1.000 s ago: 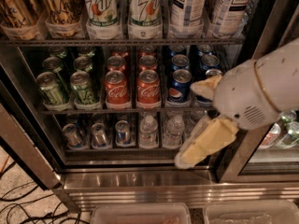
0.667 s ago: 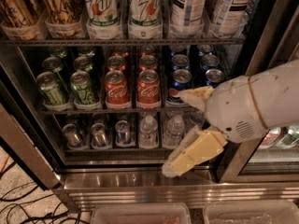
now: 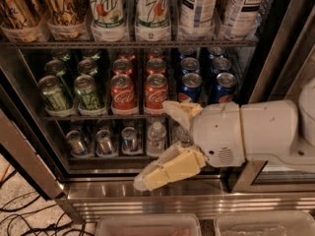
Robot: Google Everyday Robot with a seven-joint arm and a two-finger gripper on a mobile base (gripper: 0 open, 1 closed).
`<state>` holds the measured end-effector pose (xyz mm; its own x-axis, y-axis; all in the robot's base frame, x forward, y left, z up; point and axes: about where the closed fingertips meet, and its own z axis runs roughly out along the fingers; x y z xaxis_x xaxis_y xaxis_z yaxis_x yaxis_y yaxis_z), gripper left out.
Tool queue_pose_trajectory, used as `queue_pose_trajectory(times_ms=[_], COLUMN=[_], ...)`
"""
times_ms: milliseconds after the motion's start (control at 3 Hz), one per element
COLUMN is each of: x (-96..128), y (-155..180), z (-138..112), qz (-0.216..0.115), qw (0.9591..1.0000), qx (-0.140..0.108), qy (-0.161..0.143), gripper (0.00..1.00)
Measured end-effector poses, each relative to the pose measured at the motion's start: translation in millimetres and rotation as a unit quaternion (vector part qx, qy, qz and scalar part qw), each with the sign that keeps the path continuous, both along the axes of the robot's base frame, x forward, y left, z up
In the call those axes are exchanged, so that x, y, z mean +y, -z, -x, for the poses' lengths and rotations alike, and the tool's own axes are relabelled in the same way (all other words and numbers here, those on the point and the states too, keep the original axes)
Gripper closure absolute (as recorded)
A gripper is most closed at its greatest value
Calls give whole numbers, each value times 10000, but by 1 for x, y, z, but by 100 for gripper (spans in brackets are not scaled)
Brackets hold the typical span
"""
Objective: Pick coke can from middle shelf of fridge
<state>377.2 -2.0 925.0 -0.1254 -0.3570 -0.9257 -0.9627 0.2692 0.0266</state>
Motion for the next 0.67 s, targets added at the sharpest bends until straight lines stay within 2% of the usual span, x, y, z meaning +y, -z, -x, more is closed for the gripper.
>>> queue_pose_trajectory(times_ms=[333, 667], x=[10, 10], y=[-15, -15], z=[-1, -1], qz=[-296, -295], qw=[9996, 9996], qx=[-11, -10], qy=[33, 34], gripper=[0, 0])
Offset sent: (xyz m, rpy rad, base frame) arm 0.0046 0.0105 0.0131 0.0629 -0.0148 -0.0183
